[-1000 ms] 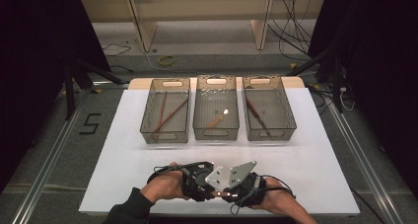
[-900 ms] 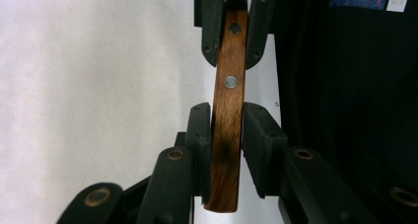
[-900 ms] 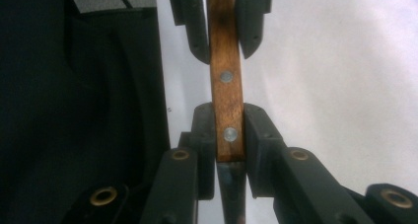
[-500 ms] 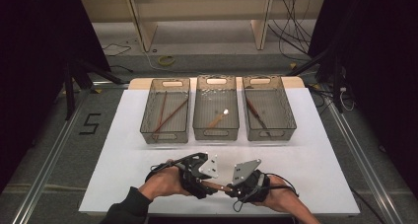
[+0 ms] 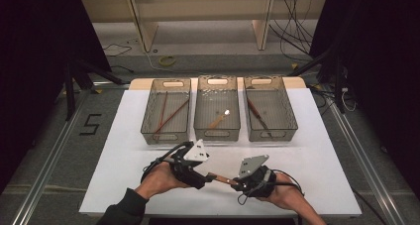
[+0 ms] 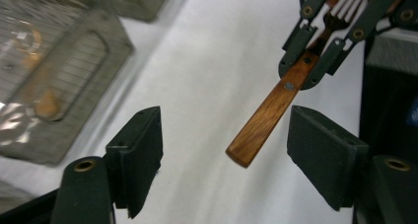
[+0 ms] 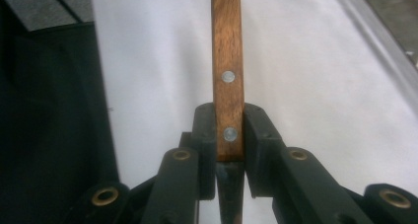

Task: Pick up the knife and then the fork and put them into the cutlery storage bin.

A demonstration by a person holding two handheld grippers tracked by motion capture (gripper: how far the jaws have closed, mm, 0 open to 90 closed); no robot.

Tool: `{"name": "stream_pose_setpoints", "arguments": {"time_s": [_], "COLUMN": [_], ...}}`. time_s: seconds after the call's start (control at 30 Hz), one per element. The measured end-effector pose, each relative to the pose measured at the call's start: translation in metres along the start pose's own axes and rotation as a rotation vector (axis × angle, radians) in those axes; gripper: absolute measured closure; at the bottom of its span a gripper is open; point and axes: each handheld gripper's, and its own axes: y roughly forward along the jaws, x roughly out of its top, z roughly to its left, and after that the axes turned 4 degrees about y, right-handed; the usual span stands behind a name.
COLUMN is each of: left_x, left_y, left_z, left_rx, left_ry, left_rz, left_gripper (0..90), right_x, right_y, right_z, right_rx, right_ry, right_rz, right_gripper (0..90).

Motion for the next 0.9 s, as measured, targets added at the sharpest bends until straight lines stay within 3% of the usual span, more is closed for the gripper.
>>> {"name": "stream_pose_setpoints", "arguments": {"time_s": [0.13,0.3,0.53,0.7,0.9], "left_x": [-0.007,-0.021,-0.045,-0.060,-0.073], "left_y": [-0.009,-0.017,-0.020,-0.020,-0.020], "left_z": [0.006,0.012,0.019,0.023,0.026], "left_rx": [0.031,0.076,0.113,0.137,0.133], "left_ry": [-0.067,-0.150,-0.248,-0.295,-0.350], "left_rz": [-0.075,-0.131,-0.179,-0.194,-0.212], "left_gripper": [27.8,25.3,22.6,21.4,21.4], "right_x": [-0.002,-0.004,-0.003,0.000,0.007], "right_y": [-0.004,-0.012,-0.028,-0.040,-0.054], "right_z": [-0.007,-0.021,-0.044,-0.064,-0.087], "right_rx": [-0.027,-0.066,-0.128,-0.175,-0.208], "right_ry": [0.026,0.086,0.177,0.227,0.286], "right_rz": [-0.017,-0.049,-0.121,-0.167,-0.210], "right_gripper": [78.0,78.0,78.0,78.0,78.0]}}
